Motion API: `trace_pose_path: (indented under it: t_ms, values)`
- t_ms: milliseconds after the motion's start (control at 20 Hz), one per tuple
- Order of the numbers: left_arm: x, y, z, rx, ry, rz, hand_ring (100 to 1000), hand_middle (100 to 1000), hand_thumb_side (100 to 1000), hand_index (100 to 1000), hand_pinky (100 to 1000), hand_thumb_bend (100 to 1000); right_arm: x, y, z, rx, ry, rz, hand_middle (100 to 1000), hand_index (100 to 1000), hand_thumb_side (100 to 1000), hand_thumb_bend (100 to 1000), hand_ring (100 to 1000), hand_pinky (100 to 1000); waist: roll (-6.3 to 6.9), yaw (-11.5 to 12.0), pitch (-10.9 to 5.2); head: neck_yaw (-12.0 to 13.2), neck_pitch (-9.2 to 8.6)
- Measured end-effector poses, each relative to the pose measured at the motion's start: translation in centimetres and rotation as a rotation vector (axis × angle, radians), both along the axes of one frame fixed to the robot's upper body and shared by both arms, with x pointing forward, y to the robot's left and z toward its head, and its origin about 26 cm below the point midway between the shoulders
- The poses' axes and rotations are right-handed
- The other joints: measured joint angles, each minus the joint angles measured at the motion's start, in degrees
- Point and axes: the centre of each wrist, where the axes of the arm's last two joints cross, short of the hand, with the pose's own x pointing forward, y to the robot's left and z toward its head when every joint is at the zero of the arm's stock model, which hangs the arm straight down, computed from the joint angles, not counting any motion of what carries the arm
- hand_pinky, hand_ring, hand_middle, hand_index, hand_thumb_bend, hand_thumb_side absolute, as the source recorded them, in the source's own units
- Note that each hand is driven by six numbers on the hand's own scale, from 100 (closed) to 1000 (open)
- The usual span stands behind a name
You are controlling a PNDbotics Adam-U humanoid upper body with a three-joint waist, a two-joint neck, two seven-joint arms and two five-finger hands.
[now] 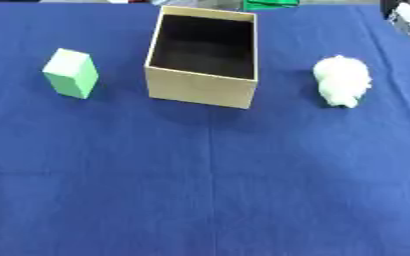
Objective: Pick up objects on the table and place them in the box.
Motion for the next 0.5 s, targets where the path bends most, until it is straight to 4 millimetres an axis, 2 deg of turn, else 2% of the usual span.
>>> trace_pose_path:
  t_ms: [250,500]
  values:
    - [0.0,0.0,0.0,0.0,0.001,0.0,675,646,993,798,779,278,1.1,0.1,-0.9,-0.02,0.042,0.0,901,981,1000,100,969,922,0.01,0.0,-0.01,0.0,0.0]
    - [0.0,0.0,0.0,-0.001,0.004,-0.002,675,645,994,797,779,276,1.9,-0.7,-1.6,-0.083,0.072,-0.015,922,1000,1000,100,992,945,0.04,0.0,0.0,0.0,0.0]
